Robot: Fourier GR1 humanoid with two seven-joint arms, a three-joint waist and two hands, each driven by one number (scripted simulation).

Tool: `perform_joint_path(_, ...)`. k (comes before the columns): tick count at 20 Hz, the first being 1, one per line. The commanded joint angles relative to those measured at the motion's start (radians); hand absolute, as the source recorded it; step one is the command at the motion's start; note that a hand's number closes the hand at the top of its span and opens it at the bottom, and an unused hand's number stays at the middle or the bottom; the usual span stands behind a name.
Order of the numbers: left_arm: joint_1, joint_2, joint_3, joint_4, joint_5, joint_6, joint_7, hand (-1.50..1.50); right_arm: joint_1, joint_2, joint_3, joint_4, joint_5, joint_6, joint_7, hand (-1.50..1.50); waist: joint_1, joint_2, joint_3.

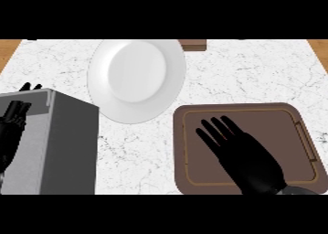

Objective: Pick the bell pepper from the tray and place it in the plate

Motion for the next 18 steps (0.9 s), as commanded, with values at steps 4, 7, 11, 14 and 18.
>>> perform_joint_path(4, -0.155, -0.063, -0.019, -0.007, 0.052, -0.040, 0.055, 0.00, -0.010, 0.045, 0.010, 0.100, 0.074, 0.023, 0.070, -1.50, -0.010, 0.006, -0.024)
perform_joint_path(7, -0.145, -0.091, -0.057, -0.053, 0.030, 0.004, 0.075, 0.00, -0.007, 0.055, -0.006, 0.091, 0.063, 0.031, 0.068, -1.50, -0.010, 0.003, -0.023)
perform_joint_path(11, -0.191, -0.072, -0.033, -0.022, 0.043, -0.010, 0.073, 0.00, -0.023, 0.071, -0.007, 0.186, 0.079, 0.006, 0.029, -1.50, -0.010, 0.007, -0.023)
perform_joint_path(14, -0.168, -0.064, -0.043, -0.055, 0.028, 0.009, 0.083, 0.00, -0.019, 0.106, 0.021, 0.232, 0.099, 0.006, 0.031, -1.50, 0.002, 0.004, -0.023)
perform_joint_path(18, -0.200, -0.085, -0.038, 0.003, 0.047, -0.004, 0.070, 0.00, -0.043, 0.086, -0.031, 0.325, 0.081, -0.021, -0.040, -1.50, -0.004, 0.008, -0.023)
